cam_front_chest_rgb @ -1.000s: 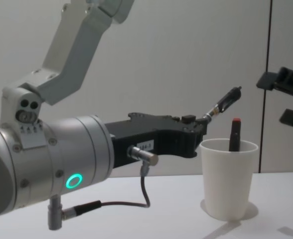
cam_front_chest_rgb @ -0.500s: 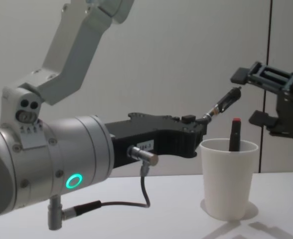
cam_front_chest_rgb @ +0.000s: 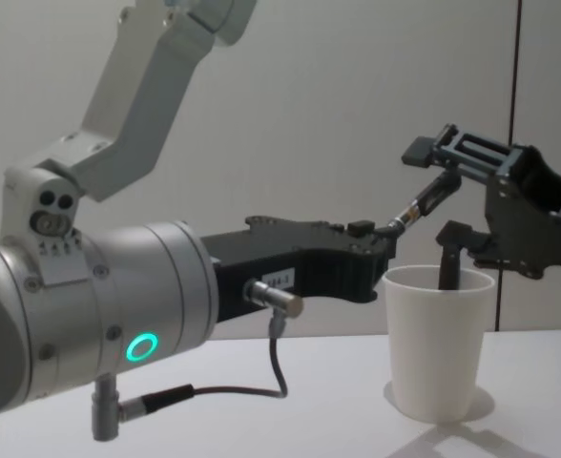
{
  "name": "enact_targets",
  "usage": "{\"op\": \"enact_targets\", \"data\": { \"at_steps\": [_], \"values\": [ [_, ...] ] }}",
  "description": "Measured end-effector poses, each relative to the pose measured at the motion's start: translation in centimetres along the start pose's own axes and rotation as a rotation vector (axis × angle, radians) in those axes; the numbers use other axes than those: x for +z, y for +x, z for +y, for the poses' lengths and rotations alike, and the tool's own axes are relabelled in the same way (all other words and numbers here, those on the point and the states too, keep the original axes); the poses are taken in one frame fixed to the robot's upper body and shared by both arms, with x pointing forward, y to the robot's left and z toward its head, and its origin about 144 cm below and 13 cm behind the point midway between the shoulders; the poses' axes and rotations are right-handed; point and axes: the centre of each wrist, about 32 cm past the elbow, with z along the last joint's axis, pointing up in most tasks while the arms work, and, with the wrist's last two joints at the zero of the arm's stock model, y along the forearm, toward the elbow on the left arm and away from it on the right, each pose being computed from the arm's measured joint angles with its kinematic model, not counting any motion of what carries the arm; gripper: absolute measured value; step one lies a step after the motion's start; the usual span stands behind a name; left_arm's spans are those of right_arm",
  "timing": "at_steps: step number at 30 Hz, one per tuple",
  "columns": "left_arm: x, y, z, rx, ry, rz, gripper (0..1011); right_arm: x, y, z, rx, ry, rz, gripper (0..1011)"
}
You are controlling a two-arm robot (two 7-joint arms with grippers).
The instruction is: Place the pen into the pen holder.
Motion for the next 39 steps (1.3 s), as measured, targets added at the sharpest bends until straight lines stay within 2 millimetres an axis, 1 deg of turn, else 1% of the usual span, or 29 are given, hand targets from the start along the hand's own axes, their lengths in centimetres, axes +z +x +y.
{"op": "enact_targets", "data": {
  "at_steps": [14,17,21,23,25,27,28,31,32,33,35,36,38,39],
  "values": [
    [0.0,0.0,0.0,0.000,0.000,0.000,118,-0.5,-0.1,1.4,-0.007,-0.009,0.034,1002],
    [0.0,0.0,0.0,0.000,0.000,0.000,118,-0.6,-0.1,1.6,-0.008,-0.009,0.037,964],
    [0.0,0.0,0.0,0.000,0.000,0.000,118,-0.6,-0.1,1.7,-0.009,-0.009,0.041,882],
    [0.0,0.0,0.0,0.000,0.000,0.000,118,-0.7,-0.1,1.8,-0.009,-0.009,0.042,809],
    [0.0,0.0,0.0,0.000,0.000,0.000,118,-0.7,-0.1,1.8,-0.009,-0.009,0.044,774],
    [0.0,0.0,0.0,0.000,0.000,0.000,118,-0.7,-0.1,1.9,-0.010,-0.009,0.045,692],
    [0.0,0.0,0.0,0.000,0.000,0.000,118,-0.7,-0.1,1.9,-0.010,-0.010,0.045,674],
    [0.0,0.0,0.0,0.000,0.000,0.000,118,-0.7,-0.1,1.9,-0.009,-0.010,0.046,560],
    [0.0,0.0,0.0,0.000,0.000,0.000,118,-0.7,-0.1,2.0,-0.009,-0.009,0.046,560],
    [0.0,0.0,0.0,0.000,0.000,0.000,118,-0.7,-0.1,2.0,-0.009,-0.009,0.046,487],
    [0.0,0.0,0.0,0.000,0.000,0.000,118,-0.7,-0.1,2.0,-0.009,-0.009,0.047,447],
    [0.0,0.0,0.0,0.000,0.000,0.000,118,-0.7,-0.1,2.0,-0.010,-0.009,0.047,387],
    [0.0,0.0,0.0,0.000,0.000,0.000,118,-0.8,-0.1,2.0,-0.010,-0.009,0.047,353],
    [0.0,0.0,0.0,0.000,0.000,0.000,118,-0.7,-0.1,2.0,-0.010,-0.009,0.047,285]
  ]
}}
